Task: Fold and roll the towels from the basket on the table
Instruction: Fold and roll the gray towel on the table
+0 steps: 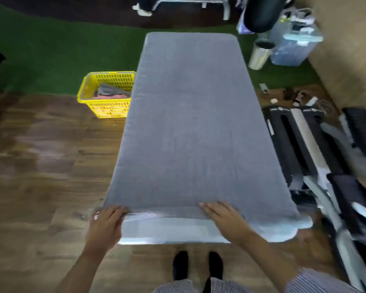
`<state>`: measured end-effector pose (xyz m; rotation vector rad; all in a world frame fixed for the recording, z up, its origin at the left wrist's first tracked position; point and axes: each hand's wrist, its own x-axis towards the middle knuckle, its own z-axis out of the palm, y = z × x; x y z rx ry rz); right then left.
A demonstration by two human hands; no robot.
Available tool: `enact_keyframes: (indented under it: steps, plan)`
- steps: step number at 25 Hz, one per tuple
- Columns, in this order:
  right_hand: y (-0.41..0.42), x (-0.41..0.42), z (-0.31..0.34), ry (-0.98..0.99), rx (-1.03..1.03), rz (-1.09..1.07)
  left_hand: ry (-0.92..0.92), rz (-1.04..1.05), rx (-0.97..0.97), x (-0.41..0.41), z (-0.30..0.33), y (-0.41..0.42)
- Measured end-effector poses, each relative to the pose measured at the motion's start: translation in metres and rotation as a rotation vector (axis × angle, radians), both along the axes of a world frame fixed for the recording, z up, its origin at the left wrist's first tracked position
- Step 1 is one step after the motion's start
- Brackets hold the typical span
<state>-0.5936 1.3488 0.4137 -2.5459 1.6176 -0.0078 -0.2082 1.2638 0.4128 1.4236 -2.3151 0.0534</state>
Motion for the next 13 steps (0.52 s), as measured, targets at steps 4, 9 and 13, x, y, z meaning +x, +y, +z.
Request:
enact_keyframes:
  steps: [4, 9, 13]
  plan:
    - [0.06, -0.113, 0.02, 0.145, 0.037, -0.34, -0.062, 0.028, -0.061, -0.008, 0.002, 0.0]
    - [0.103, -0.166, 0.043, 0.119, 0.071, -0.782, -0.123, -0.073, -0.049, -0.019, -0.006, 0.009]
    - [0.11, -0.165, 0.041, -0.214, 0.114, -0.963, -0.075, -0.055, 0.004, -0.027, -0.007, 0.01]
